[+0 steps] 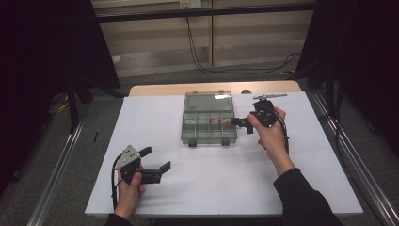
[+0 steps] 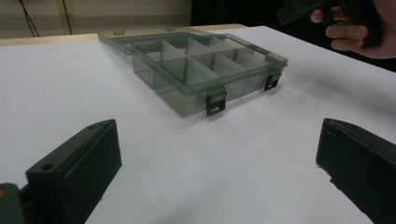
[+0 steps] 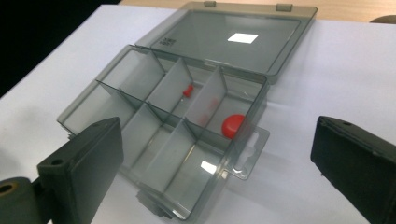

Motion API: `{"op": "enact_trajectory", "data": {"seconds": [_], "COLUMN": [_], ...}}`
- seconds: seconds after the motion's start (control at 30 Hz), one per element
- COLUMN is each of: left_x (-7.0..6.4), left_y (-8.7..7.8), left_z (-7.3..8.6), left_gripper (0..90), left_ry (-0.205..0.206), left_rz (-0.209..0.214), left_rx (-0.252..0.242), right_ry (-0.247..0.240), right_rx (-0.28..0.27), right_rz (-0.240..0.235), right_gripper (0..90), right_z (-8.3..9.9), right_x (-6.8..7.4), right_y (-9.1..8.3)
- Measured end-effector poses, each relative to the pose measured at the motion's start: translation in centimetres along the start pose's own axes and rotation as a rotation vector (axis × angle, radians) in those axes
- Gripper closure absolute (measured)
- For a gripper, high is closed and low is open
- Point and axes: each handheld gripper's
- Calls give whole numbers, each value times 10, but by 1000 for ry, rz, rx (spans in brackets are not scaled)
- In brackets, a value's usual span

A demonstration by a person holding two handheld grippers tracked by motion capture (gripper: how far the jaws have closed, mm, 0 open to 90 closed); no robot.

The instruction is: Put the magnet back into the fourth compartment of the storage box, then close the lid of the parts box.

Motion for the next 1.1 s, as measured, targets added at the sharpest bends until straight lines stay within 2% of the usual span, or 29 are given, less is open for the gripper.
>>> {"op": "enact_trajectory", "data": {"seconds": [0.17,0.3,0.33,0.4,0.57,0.63,0.83,1.07,1.1], "left_x": [1,0,0,3,8,12,21,33,35], "left_y": [9,19,22,27,41,47,59,75,78], "left_z": [-16,-27,-29,-33,-44,-47,-56,-58,-58], "left_gripper": [0,0,0,0,0,0,0,0,0], "left_ry": [-11,-3,1,-10,-16,-16,-35,-51,-49], "left_rz": [-2,-6,-14,-5,-19,-15,-8,-13,6], "left_rx": [-17,-23,-18,-25,-11,2,-5,26,25], "right_ry": [16,0,-5,-10,3,6,28,34,34], "right_rx": [0,14,14,16,7,9,3,10,10], "right_rz": [-11,-11,-11,-12,-9,-9,-4,3,3], "right_gripper": [27,27,27,27,28,28,32,44,44], "right_z": [0,2,2,2,0,-1,-6,-10,-10], "right_x": [-2,2,2,3,0,-2,-10,-17,-17], "right_y": [1,4,5,6,7,8,7,9,9]}}
Point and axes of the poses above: each handheld gripper's, and its own axes: y roughly forward along the jaws, z roughly out of its underside, x roughly to its left, and after that the axes turned 3 degrees about y, right-handed
